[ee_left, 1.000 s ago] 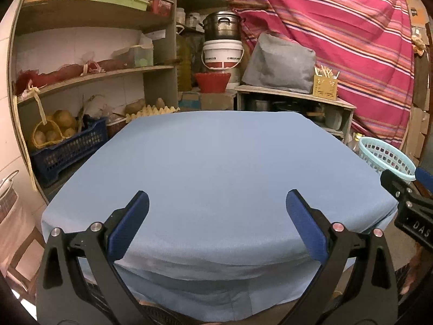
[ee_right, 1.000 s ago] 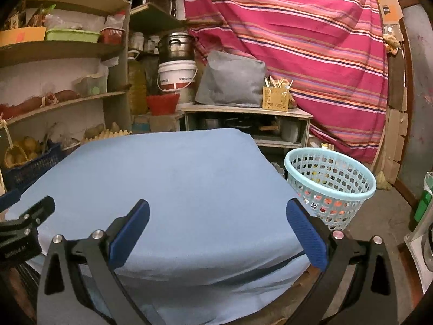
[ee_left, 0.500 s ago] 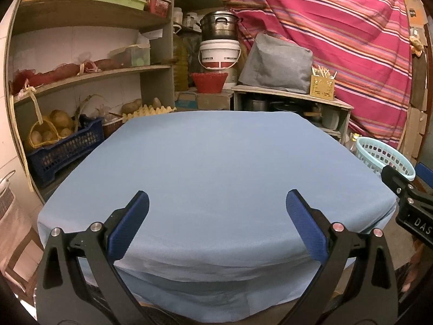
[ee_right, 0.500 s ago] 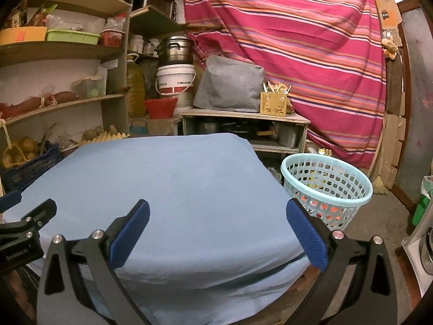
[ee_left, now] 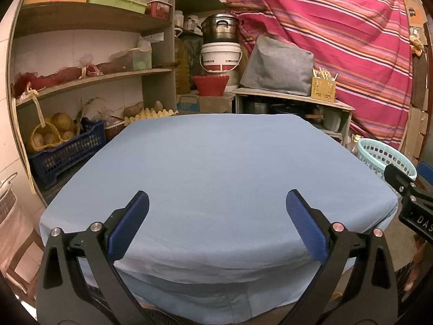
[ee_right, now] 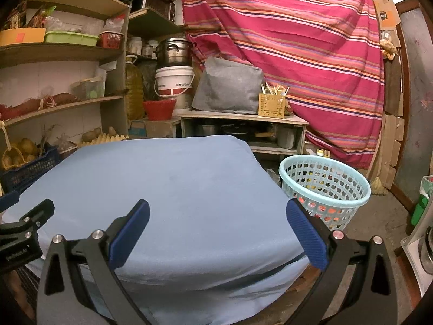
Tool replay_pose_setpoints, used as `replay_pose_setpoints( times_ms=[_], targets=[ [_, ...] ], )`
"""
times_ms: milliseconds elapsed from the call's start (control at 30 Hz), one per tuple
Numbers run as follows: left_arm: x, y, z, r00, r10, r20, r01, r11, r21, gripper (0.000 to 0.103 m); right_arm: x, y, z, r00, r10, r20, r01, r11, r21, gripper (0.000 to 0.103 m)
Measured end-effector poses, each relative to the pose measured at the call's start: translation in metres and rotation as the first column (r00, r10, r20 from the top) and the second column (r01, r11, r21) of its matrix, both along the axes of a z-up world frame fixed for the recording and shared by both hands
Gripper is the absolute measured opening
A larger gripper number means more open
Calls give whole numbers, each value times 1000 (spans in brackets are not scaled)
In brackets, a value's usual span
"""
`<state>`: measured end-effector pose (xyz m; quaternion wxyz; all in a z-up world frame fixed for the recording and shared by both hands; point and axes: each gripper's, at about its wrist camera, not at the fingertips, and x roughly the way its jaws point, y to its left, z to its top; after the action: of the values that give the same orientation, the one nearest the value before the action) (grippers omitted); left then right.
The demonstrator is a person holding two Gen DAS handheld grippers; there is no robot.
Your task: Collect trash
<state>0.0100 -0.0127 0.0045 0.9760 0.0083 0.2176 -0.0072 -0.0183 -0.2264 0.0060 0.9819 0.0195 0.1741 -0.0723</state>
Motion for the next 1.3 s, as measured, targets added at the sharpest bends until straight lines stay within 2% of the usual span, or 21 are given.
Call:
replay_pose_setpoints(
  times_ms=[1300],
  targets=[
    [-6,-1,8,999,4,33,-4,1000,7,98,-1,-7,0,1000,2,1,-2,1000,-8,99]
  ],
)
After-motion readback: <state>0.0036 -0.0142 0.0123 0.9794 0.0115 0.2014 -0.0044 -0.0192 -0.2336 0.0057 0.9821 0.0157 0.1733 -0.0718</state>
